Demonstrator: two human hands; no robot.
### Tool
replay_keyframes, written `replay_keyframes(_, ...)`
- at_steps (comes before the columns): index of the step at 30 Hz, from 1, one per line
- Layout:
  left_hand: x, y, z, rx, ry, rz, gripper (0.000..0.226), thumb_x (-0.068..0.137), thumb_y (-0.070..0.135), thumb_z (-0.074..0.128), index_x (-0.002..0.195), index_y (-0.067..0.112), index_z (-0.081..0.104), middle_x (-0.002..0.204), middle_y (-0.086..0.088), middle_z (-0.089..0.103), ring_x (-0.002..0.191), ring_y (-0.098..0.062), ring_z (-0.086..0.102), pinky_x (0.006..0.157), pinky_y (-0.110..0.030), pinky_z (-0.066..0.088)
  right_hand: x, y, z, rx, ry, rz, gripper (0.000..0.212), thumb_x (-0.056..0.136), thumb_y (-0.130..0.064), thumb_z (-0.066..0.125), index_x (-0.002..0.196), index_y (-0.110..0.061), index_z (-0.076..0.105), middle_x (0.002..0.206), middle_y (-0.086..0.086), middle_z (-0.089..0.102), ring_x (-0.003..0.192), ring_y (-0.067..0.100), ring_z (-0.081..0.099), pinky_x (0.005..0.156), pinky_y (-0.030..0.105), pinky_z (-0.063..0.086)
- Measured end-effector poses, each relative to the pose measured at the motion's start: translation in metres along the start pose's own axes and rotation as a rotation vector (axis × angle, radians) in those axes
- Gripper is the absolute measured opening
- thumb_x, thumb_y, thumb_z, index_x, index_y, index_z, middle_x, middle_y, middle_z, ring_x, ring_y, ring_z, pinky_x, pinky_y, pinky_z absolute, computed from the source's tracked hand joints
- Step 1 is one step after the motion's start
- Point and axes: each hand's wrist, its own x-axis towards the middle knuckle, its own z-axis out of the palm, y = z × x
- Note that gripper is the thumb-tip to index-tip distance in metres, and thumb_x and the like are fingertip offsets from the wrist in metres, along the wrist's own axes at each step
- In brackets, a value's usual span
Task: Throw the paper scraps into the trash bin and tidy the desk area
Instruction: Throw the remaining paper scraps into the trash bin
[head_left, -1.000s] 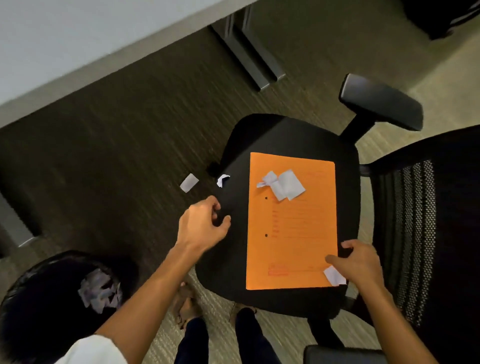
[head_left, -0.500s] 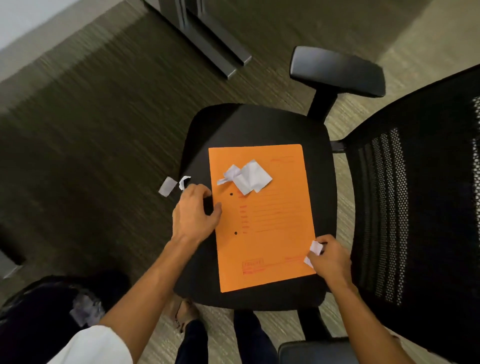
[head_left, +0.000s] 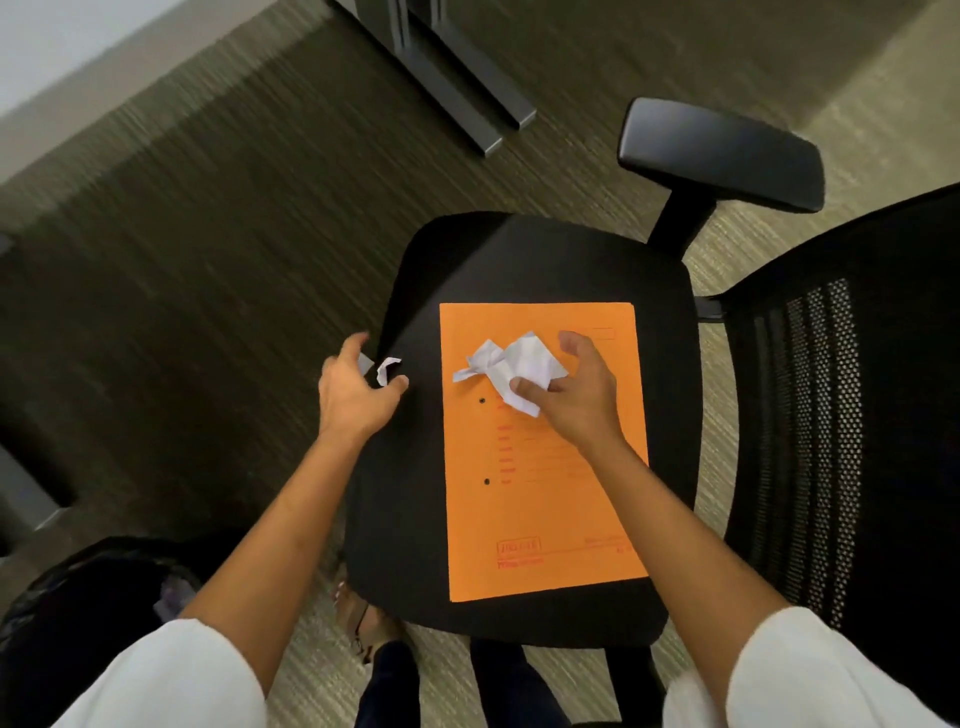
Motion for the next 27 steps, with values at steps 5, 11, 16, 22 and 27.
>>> replay_keyframes(5, 0.006, 0.01, 0.007, 0.037, -0.035, 0.083, 0.038, 0.087, 0.013, 0.071, 0.123, 0.019, 0.064, 0.121, -0.012, 0.064, 0.105, -0.024, 0.065, 0.092, -0.033, 0.054, 0.018, 0.002, 0.022, -0.153, 0.065, -0.065, 0.066, 0.07, -0.016, 0.088, 0.127, -0.013, 0.054, 0.128, 0.008, 0.058, 0.115, 0.023, 0.055, 0.079, 0.02, 0.041)
replay_keyframes(11, 0.003, 0.012, 0.009, 0.087, -0.008, 0.097, 0.026, 0.085, -0.007, 0.063, 0.107, 0.007, 0.069, 0.105, -0.014, 0.069, 0.096, -0.027, 0.067, 0.085, -0.034, 0.056, 0.014, 0.013, 0.013, -0.221, 0.099, 0.057, 0.042, 0.072, -0.025, 0.087, 0.109, -0.021, 0.067, 0.112, 0.005, 0.068, 0.097, 0.022, 0.063, 0.072, 0.031, 0.055)
replay_keyframes(16, -0.006, 0.014, -0.005, -0.041, 0.08, 0.04, 0.02, 0.087, 0.001, 0.066, 0.104, 0.009, 0.07, 0.103, -0.008, 0.068, 0.09, -0.018, 0.067, 0.085, -0.031, 0.058, 0.002, 0.017, -0.011, -0.022, 0.082, 0.179, 0.024, 0.073, -0.026, 0.086, 0.093, -0.028, 0.073, 0.091, -0.012, 0.071, 0.082, 0.005, 0.064, 0.058, 0.019, 0.044)
replay_keyframes(22, -0.029, 0.056, 0.015, -0.081, -0.102, 0.378, 0.007, 0.083, 0.021, 0.075, 0.088, 0.017, 0.077, 0.091, 0.007, 0.067, 0.087, -0.004, 0.062, 0.079, -0.026, 0.054, -0.016, 0.022, -0.022, 0.205, 0.01, 0.254, 0.02, 0.078, -0.024, 0.082, 0.089, -0.036, 0.072, 0.093, -0.008, 0.074, 0.086, 0.009, 0.068, 0.064, 0.025, 0.049)
replay_keyframes(27, -0.032, 0.075, 0.061, 0.41, -0.116, 0.547, 0.018, 0.088, 0.011, 0.066, 0.103, 0.014, 0.076, 0.126, -0.008, 0.06, 0.118, -0.027, 0.048, 0.089, -0.038, 0.046, -0.023, 0.03, -0.019, 0.189, 0.034, 0.295, 0.013, 0.083, -0.024, 0.078, 0.087, -0.035, 0.072, 0.095, -0.005, 0.074, 0.094, 0.02, 0.068, 0.075, 0.038, 0.056)
